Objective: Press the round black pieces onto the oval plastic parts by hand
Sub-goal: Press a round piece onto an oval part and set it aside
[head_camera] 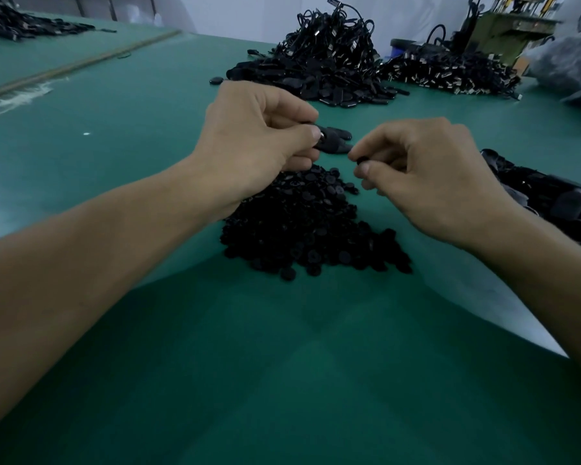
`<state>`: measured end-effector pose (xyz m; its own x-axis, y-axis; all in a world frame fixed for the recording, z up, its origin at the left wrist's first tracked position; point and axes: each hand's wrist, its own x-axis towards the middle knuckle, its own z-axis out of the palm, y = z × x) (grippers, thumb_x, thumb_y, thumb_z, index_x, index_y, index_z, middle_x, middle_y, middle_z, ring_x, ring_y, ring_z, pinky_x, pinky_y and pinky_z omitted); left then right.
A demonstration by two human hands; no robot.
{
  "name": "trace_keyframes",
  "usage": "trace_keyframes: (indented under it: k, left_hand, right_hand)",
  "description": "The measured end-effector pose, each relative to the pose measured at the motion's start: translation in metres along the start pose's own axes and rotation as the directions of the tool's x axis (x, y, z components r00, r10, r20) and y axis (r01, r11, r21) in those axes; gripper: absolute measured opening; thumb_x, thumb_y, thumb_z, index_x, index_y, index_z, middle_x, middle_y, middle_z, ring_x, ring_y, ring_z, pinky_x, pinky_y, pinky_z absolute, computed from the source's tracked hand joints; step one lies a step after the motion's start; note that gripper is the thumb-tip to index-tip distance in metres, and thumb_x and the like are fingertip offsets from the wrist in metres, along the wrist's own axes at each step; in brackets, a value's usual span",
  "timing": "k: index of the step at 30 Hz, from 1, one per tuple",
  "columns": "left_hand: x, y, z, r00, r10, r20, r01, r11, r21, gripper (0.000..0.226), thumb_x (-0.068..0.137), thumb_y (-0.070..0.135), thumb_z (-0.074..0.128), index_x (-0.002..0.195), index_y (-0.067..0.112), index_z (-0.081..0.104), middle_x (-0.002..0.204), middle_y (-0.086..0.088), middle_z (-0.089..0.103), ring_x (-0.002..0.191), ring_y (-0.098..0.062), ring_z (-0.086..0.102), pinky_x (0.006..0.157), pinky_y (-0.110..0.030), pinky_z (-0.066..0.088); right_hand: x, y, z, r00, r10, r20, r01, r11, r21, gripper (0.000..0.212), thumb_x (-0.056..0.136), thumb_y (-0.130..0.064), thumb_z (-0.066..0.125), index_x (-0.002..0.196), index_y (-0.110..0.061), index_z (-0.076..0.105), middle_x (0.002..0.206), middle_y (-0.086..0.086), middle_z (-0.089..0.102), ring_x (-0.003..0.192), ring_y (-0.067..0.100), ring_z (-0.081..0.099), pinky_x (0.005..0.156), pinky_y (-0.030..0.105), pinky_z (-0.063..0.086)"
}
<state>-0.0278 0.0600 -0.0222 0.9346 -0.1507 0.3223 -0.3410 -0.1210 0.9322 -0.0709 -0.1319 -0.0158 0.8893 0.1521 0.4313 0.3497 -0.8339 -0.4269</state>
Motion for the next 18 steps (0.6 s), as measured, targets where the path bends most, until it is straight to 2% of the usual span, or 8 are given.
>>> trace_keyframes:
  k: [2, 5, 8, 12, 18]
  left_hand:
    - [-0.001, 0.0, 0.001, 1.0, -0.009, 0.004, 0.009, 1.0, -0.006, 0.008, 0.087, 0.002, 0.075, 0.089, 0.01, 0.073, 0.081, -0.011, 0.075, 0.073, -0.019, 0.076, 0.069, -0.026, 0.061]
    - [-0.001, 0.0, 0.001, 1.0, -0.023, 0.004, 0.023, 0.999, -0.025, 0.01, 0.086, 0.0, 0.075, 0.087, 0.009, 0.072, 0.081, -0.013, 0.074, 0.073, -0.02, 0.077, 0.068, -0.025, 0.061]
    - [-0.003, 0.002, 0.002, 0.999, -0.023, 0.023, 0.024, 0.999, -0.032, 0.011, 0.086, -0.002, 0.075, 0.091, 0.007, 0.071, 0.077, -0.01, 0.074, 0.073, -0.019, 0.077, 0.068, -0.025, 0.061]
    - [-0.005, 0.004, 0.005, 0.997, -0.002, 0.077, 0.005, 0.999, -0.041, 0.014, 0.086, -0.003, 0.074, 0.096, 0.005, 0.069, 0.078, -0.012, 0.073, 0.074, -0.019, 0.077, 0.068, -0.025, 0.061]
    - [-0.009, 0.008, 0.008, 0.991, 0.059, 0.124, -0.05, 0.996, -0.07, 0.015, 0.083, -0.005, 0.075, 0.091, 0.005, 0.069, 0.082, -0.014, 0.074, 0.076, -0.021, 0.077, 0.069, -0.028, 0.061]
  right_hand:
    - [-0.002, -0.002, 0.0, 0.999, -0.018, -0.045, 0.02, 0.999, 0.048, 0.015, 0.095, -0.016, 0.067, 0.095, -0.032, 0.068, 0.079, -0.02, 0.067, 0.076, -0.009, 0.065, 0.073, 0.007, 0.051]
    - [-0.002, -0.005, -0.001, 0.99, -0.046, -0.134, 0.062, 0.991, 0.115, 0.012, 0.091, -0.018, 0.072, 0.091, -0.03, 0.073, 0.081, -0.021, 0.066, 0.069, -0.012, 0.06, 0.063, 0.003, 0.043]
    - [0.0, -0.007, -0.002, 0.982, -0.003, -0.187, 0.057, 0.956, 0.288, 0.013, 0.089, -0.017, 0.075, 0.09, -0.03, 0.074, 0.074, -0.016, 0.07, 0.065, -0.004, 0.061, 0.063, 0.01, 0.046]
    - [0.0, -0.011, -0.001, 0.982, 0.042, -0.187, 0.041, 0.908, 0.417, 0.017, 0.088, -0.011, 0.074, 0.086, -0.028, 0.074, 0.072, -0.003, 0.074, 0.067, 0.008, 0.069, 0.061, 0.017, 0.052]
    - [0.0, -0.011, 0.0, 0.983, 0.1, -0.156, -0.021, 0.896, 0.443, 0.017, 0.085, -0.008, 0.074, 0.082, -0.025, 0.072, 0.071, -0.004, 0.075, 0.066, 0.01, 0.072, 0.057, 0.017, 0.05]
